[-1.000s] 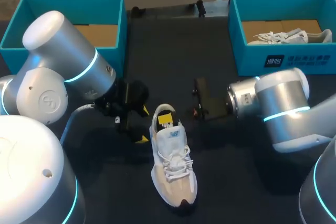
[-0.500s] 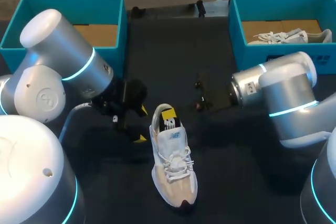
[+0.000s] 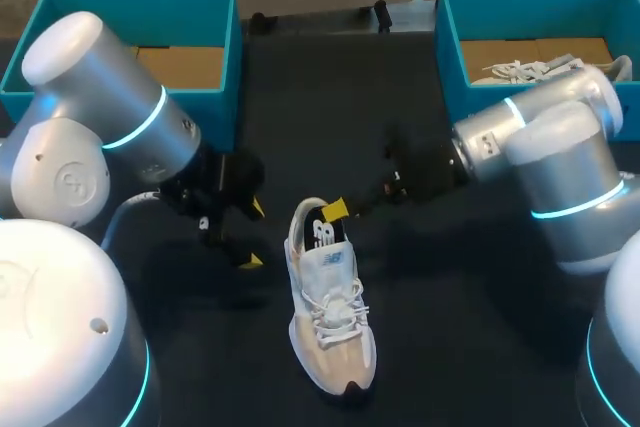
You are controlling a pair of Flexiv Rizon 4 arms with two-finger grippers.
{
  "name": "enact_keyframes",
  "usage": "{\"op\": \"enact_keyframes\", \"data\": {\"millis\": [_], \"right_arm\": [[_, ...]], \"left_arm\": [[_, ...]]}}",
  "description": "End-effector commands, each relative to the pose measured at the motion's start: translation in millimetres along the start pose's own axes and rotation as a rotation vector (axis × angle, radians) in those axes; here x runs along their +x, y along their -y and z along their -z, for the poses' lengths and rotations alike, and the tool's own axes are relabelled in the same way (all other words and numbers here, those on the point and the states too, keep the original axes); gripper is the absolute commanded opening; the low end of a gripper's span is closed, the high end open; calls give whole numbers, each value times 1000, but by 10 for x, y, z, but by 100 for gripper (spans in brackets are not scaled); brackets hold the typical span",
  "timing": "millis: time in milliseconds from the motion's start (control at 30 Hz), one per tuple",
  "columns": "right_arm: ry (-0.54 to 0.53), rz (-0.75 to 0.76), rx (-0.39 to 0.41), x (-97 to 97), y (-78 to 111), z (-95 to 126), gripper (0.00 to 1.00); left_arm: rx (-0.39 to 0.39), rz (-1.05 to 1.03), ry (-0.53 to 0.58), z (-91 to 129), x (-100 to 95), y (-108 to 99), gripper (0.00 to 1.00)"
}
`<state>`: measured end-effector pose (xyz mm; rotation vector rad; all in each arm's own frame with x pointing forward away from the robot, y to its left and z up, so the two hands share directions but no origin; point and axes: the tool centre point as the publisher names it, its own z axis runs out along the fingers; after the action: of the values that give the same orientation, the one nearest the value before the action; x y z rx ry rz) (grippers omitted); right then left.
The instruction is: Take the shoe out of the shoebox, open the shoe tongue, remove and reinsert the insole, then place the shoe into the shoebox
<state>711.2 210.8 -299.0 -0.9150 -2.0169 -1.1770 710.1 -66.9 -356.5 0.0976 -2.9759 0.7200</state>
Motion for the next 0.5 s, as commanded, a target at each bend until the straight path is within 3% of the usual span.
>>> {"op": "enact_keyframes", "data": {"millis": [33, 400, 500], "right_arm": [[36, -27, 108, 104, -89, 161, 69], [126, -141, 213, 102, -321, 355, 77], [165, -191, 252, 88, -397, 373, 85]], "left_arm": [[3, 0, -6, 135, 5, -105, 100], [-9, 16, -1, 562, -177, -414, 100], [-9, 20, 2, 687, -227, -470, 100]]}}
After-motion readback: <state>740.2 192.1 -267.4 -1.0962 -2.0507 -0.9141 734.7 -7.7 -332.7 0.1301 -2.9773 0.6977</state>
